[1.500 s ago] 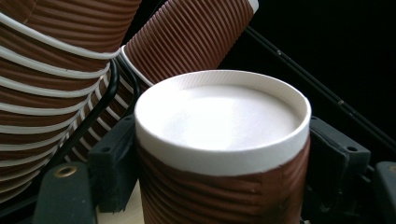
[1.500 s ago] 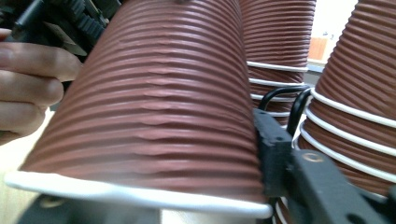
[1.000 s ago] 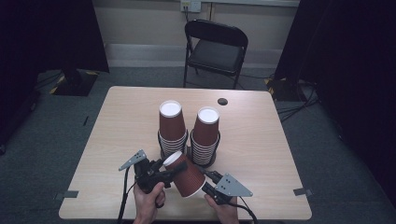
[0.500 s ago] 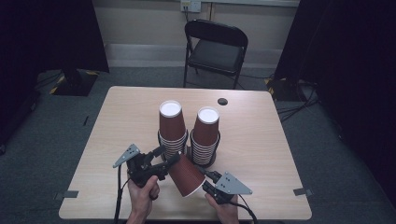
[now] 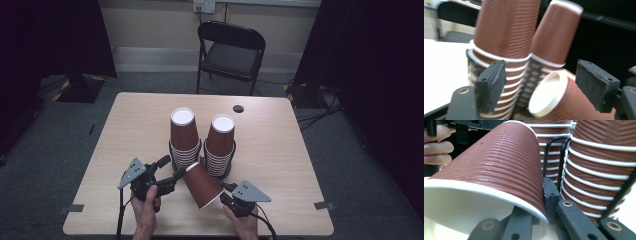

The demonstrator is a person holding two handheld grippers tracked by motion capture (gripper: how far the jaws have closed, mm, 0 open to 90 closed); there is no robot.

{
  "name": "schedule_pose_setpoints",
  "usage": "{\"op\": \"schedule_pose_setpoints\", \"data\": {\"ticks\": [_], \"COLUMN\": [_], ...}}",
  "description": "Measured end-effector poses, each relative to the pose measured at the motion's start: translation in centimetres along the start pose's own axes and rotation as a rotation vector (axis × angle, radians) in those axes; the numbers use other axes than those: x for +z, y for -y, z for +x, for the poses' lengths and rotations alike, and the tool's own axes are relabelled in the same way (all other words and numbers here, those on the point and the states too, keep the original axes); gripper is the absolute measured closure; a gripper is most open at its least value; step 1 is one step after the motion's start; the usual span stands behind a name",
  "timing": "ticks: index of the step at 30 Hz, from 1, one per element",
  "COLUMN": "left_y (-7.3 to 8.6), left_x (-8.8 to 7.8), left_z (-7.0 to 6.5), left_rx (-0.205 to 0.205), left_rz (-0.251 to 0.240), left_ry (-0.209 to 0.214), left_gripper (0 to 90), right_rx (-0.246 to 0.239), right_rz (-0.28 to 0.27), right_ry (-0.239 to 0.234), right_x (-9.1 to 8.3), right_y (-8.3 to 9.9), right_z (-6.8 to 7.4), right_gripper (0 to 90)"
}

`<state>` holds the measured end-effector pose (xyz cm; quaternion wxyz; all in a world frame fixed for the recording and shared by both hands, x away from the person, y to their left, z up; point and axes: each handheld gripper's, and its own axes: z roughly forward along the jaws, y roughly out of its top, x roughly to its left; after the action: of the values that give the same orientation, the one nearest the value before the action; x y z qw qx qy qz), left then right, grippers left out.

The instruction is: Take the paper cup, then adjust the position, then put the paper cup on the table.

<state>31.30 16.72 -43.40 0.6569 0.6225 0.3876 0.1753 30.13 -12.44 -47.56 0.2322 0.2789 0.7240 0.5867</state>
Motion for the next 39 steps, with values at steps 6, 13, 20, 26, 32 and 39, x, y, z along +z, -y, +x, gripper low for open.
{"op": "schedule_pose_setpoints", "data": {"ticks": [6,13,20,26,32,39], "left_y": [0.7,1.0,1.8,2.4,3.0,3.8], "left_x": [-0.2,-0.1,-0.1,-0.1,0.3,0.4], "left_z": [-0.1,-1.1,-1.7,-2.3,-2.6,-3.0], "left_rx": [0.103,0.23,0.305,0.379,0.459,0.502], "left_rz": [0.056,0.136,0.176,0.223,0.275,0.28], "left_ry": [-0.022,-0.007,-0.013,0.011,0.068,0.078], "left_gripper": [20.3,17.6,16.5,15.7,16.3,16.6], "right_rx": [0.012,0.029,0.04,0.052,0.064,0.067], "right_rz": [0.049,0.086,0.137,0.171,0.218,0.28], "right_ry": [0.028,0.025,-0.003,-0.025,-0.06,-0.108], "right_x": [-0.2,-0.5,-0.8,-1.0,-1.1,-0.9], "right_y": [0.2,0.1,-0.2,-0.6,-1.3,-2.3], "right_z": [-0.3,-0.8,-1.5,-1.9,-2.6,-3.0], "right_gripper": [85.5,85.6,85.5,85.6,85.5,85.6]}}
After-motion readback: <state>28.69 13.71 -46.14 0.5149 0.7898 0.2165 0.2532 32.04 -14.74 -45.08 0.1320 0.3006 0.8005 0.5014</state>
